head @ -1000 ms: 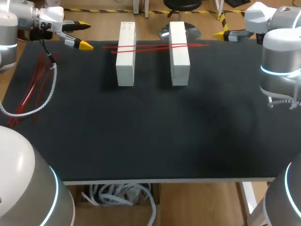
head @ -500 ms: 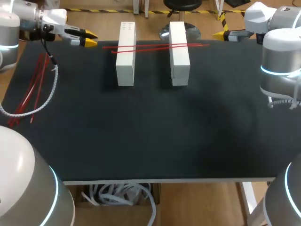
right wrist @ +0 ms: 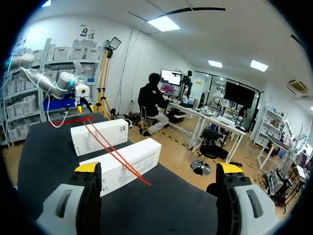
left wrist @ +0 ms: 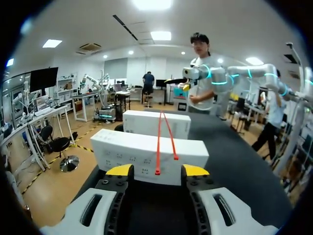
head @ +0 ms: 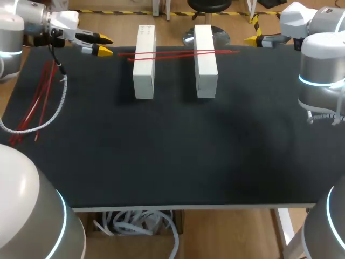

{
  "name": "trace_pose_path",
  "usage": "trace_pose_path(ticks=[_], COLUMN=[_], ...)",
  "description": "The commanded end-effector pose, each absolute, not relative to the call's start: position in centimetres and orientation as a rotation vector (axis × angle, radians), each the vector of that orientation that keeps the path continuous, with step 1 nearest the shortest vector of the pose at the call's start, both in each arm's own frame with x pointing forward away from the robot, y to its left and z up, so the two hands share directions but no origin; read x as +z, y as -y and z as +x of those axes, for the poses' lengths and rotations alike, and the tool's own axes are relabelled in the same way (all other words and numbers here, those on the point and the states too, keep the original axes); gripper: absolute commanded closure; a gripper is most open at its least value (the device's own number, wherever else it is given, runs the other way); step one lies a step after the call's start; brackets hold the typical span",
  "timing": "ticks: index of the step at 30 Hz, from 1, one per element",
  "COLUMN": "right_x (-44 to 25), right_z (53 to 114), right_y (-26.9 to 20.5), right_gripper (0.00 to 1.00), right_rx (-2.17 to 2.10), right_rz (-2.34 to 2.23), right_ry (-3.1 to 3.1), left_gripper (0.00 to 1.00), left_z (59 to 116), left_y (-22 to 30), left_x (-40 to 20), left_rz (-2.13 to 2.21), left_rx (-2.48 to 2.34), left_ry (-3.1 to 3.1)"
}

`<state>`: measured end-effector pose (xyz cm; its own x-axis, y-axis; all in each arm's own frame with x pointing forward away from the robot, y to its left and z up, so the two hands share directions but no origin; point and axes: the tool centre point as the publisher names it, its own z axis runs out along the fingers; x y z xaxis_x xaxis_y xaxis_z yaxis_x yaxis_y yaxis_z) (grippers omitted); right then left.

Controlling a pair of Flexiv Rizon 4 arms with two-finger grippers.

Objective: Grab the tape and strap the tape.

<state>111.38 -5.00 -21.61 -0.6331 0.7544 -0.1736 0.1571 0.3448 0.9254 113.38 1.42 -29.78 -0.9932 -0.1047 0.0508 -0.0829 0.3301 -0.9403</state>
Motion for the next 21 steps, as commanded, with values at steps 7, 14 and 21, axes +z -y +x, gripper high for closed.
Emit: trace_pose_path(ticks=[7, 14, 21], right_x=[-21.6, -21.6, -21.6], right_z=[111.4, 111.4, 111.4], right_y=[5.0, 5.0, 5.0], right_gripper=[0.00, 0.00, 0.00], right_rx=[1.291, 1.291, 1.291], right_rz=[0.793, 0.793, 0.793], right_ry=[-2.013, -2.013, -2.013], left_gripper=[0.58, 0.54, 0.54], left_z=[113.8, 114.3, 114.5], left_y=[-0.8, 0.0, 1.2], left_x=[-31.0, -31.8, -32.5], left_rz=[-0.172, -0.182, -0.179], left_rx=[-1.809, -1.825, -1.844], left_ry=[-2.555, -2.543, -2.538])
